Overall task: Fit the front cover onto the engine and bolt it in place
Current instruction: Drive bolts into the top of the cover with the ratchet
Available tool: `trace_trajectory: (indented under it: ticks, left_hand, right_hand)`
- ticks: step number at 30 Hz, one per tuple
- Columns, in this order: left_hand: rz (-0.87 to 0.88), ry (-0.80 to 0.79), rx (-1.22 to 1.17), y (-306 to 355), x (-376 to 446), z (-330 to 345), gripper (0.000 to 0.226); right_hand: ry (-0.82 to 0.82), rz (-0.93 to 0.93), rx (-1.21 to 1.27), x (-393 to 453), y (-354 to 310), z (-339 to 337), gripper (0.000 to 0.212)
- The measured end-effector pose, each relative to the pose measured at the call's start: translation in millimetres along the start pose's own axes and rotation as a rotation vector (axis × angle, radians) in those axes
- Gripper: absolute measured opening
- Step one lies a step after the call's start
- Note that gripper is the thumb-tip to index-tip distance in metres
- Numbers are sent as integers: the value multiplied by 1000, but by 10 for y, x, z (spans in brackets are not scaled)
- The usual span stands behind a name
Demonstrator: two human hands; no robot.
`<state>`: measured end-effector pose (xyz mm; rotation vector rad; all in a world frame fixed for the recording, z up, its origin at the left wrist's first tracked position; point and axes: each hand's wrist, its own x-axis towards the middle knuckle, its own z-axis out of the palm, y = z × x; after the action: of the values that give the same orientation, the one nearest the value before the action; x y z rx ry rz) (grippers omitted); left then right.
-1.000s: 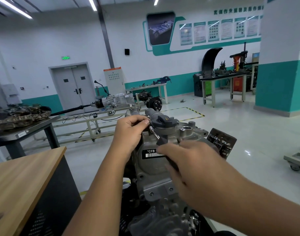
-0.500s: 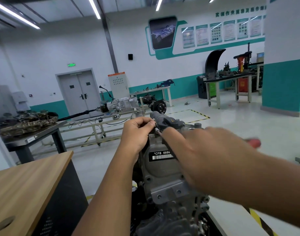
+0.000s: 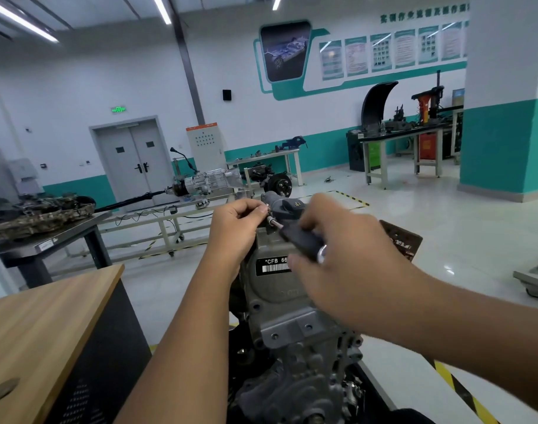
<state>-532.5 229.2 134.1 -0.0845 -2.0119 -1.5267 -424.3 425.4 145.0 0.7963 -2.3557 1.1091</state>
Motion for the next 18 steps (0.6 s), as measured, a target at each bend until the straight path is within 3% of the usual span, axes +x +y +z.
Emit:
trace_trajectory:
  ticks: [2,3,6,8,11,13,15,18]
  left_hand:
    - [7,-16,8,3,-17,6,31]
    - [-1,-15,13,7,-19,6,33]
    - [-37,-21,3,1,-2,1,34]
    - [-50,-26,-1,-8,9,-3,31]
    - [-21,-8,3,-1,0,10,29]
    - [-21,0,12,18,-18,13,30]
    - [-76,-11,21,46,-16,4,28]
    - [-157,-49,34,87,23,-28,31]
  right_hand:
    - [-189,-438,-643,10,-3,-100,40]
    - [-222,-583,-828,43,-1,-154,42]
    - [-239,-572,-898,143,25,-225,49]
    - [-164,-428,-678,152,43,-196,51]
    - [16,17,70,115,46,-121,27]
    - [69,196,379,53,56,-16,22]
    - [92,247,486,-44,67,104,24]
    - [112,200,423,-208,138,241,27]
